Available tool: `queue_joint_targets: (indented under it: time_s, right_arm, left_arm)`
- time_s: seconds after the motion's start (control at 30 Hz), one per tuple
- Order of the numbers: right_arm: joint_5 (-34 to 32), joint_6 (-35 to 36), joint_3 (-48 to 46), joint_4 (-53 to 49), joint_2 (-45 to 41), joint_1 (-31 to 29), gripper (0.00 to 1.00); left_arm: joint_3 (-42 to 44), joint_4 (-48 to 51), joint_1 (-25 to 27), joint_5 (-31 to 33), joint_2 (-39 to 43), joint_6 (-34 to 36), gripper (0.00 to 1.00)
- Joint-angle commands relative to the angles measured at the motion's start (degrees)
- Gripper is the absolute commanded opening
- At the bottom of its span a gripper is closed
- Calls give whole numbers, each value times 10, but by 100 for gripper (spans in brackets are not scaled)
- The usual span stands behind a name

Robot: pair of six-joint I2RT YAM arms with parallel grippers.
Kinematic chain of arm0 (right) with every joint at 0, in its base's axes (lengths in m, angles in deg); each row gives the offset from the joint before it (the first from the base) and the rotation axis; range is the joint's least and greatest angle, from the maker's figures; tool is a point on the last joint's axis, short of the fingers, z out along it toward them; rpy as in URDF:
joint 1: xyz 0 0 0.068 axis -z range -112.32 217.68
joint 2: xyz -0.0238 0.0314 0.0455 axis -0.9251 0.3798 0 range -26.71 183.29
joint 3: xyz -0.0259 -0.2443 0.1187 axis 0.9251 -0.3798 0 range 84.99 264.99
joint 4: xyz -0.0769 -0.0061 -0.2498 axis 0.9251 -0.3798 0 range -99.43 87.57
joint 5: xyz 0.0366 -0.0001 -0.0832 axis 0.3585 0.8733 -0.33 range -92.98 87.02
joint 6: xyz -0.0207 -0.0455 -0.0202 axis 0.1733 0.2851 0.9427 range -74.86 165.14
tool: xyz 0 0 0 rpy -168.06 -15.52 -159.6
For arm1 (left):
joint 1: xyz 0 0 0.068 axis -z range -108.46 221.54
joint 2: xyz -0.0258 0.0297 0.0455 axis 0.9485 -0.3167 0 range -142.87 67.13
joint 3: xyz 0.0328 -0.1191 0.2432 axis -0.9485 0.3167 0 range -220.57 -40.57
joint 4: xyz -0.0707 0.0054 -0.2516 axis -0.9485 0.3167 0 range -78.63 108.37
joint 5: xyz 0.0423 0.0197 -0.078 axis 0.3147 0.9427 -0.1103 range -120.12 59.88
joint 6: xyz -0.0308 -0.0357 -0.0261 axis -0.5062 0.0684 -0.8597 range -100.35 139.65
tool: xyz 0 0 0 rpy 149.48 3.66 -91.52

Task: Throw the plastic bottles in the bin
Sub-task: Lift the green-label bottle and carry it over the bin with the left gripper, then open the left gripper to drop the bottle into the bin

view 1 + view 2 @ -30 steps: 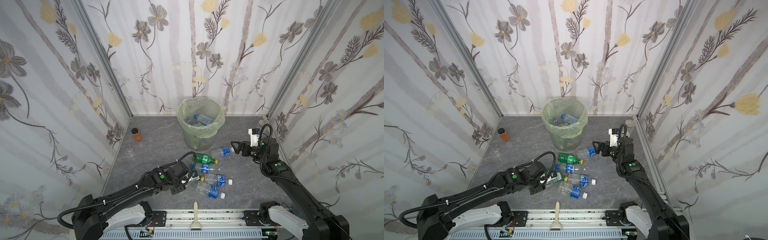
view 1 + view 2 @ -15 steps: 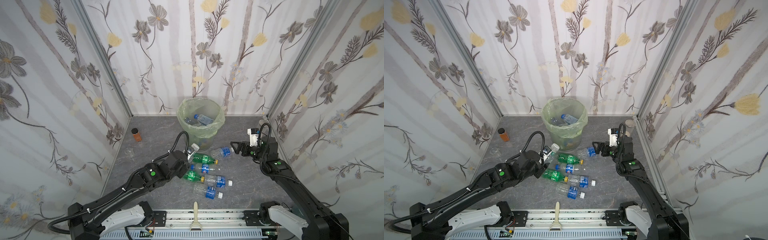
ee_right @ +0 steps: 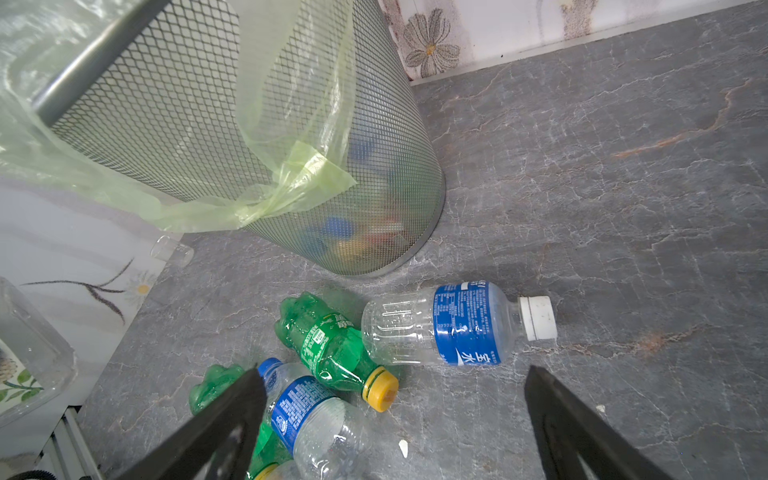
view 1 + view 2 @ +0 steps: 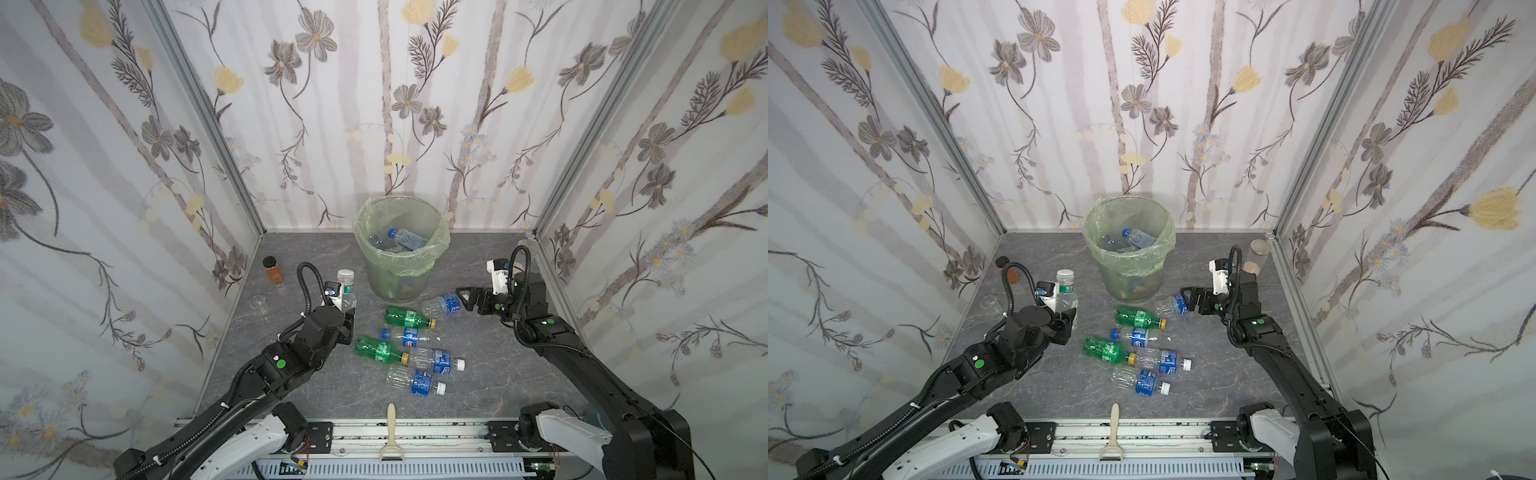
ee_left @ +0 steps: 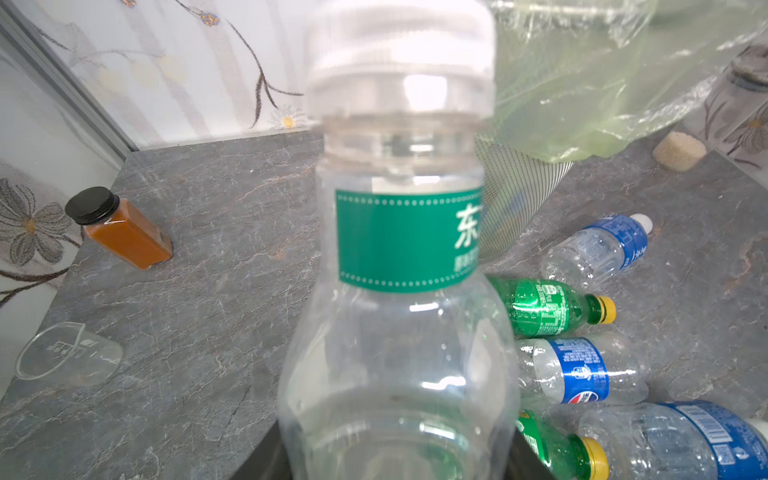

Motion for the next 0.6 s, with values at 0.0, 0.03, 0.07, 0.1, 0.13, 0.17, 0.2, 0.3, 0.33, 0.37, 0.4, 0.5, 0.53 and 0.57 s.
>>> queue_joint_targets:
  time_s: [0.0, 0.03, 0.07, 0.1, 0.13, 0.17, 0.2, 0.3, 0.33, 0.37, 0.4, 0.5, 0.53, 0.57]
  right_arm:
    - [-35, 3, 4, 6, 10, -16, 97]
    - [-46, 3, 2, 6, 12, -23, 97]
    - [-54, 1, 1, 7, 13, -28, 97]
    - [-61, 0, -1, 6, 14, -33, 97]
    - [-65, -2, -1, 6, 15, -37, 97]
    - [-68, -3, 0, 5, 16, -40, 97]
    - [-72, -5, 0, 3, 17, -40, 97]
    - [-81, -11, -1, 2, 18, -41, 97]
    - [-83, -13, 1, 0, 21, -41, 97]
    - [-87, -14, 3, -5, 22, -41, 97]
    - [-93, -17, 7, -12, 25, -40, 97]
    - [-110, -19, 14, -32, 34, -41, 97]
    - [-113, -21, 13, -34, 37, -40, 97]
    - [-114, -22, 13, -35, 39, -40, 97]
  left_arm:
    - [-39, -44, -13, -44, -25, -2, 53]
    - [-66, -46, -19, -59, -49, 12, 54]
    - [-93, -47, -25, -69, -75, 25, 54]
    - [-132, -47, -32, -80, -111, 38, 54]
    - [-178, -49, -41, -97, -148, 46, 54]
    - [-220, -51, -50, -112, -177, 53, 54]
    - [-276, -55, -58, -131, -219, 59, 54]
    - [-454, -56, -82, -166, -342, 68, 68]
    - [-505, -56, -90, -158, -377, 63, 84]
    - [-538, -55, -98, -154, -406, 60, 98]
    - [-571, -52, -108, -162, -432, 60, 100]
    - [-589, -51, -126, -181, -465, 60, 100]
    - [-575, -50, -128, -178, -463, 59, 100]
    - [-559, -51, -130, -174, -458, 60, 100]
